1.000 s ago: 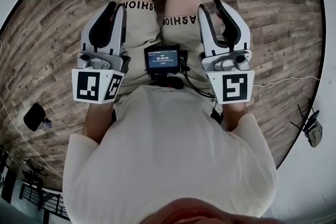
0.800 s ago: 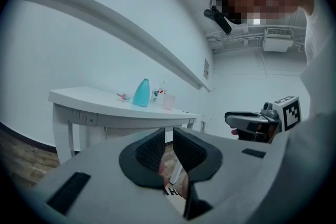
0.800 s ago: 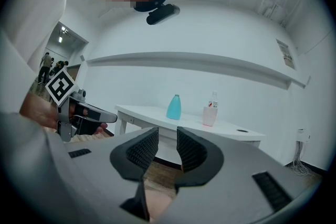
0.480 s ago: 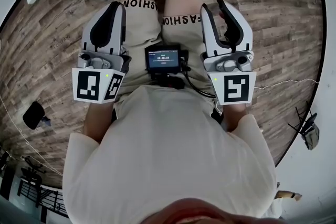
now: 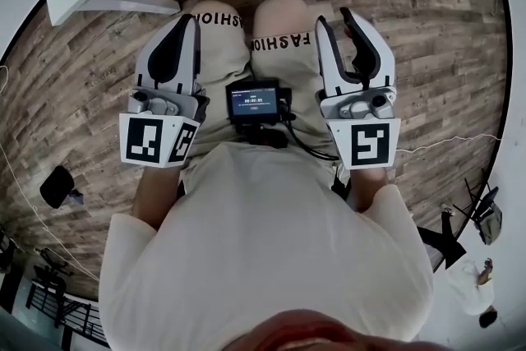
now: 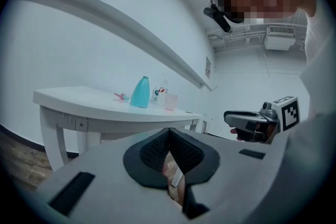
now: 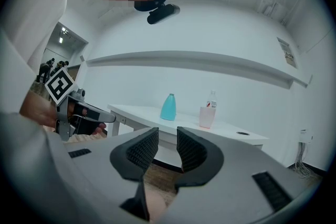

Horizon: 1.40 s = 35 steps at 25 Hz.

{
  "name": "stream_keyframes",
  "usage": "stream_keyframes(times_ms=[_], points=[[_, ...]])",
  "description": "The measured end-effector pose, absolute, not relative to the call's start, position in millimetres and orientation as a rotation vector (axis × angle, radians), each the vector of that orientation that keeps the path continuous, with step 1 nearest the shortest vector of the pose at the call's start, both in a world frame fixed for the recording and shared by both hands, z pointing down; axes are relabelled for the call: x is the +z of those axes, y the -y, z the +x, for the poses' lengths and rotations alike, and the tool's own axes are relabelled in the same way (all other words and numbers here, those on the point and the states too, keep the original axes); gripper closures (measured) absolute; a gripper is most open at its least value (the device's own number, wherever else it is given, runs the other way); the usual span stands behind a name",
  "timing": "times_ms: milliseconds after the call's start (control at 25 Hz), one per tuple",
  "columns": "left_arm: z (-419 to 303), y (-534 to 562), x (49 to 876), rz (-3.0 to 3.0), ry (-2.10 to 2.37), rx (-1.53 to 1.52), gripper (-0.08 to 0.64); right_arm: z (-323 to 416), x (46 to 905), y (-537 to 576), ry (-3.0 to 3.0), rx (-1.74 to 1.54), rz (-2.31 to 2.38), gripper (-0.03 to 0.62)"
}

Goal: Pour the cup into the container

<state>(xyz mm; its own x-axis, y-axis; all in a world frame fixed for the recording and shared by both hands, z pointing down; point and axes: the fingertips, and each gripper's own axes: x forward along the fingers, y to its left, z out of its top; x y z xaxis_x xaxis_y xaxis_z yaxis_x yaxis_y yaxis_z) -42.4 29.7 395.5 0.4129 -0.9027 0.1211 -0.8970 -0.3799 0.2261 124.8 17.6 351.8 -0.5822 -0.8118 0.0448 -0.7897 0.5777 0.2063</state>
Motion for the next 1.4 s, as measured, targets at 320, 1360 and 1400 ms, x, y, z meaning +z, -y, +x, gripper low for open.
stream_keyframes(times_ms=[320,1360,1400], points=[[-44.6,-26.0,393.5,2.413,1.579,-0.056,0.546,119.4,351.5,-9.3,2.681,-0.244,1.362,0.497],[-43.1,8.6,366.5,2.425,1.629,-0.041,0.548,123.8,337.1,26.6,2.763,-0.234,1.353,0.498],[-42.2,9.6,366.4,2.425,1.629,-0.042,0.548,125.2,336.9,26.9,2.763,-0.237,1.356,0.497]])
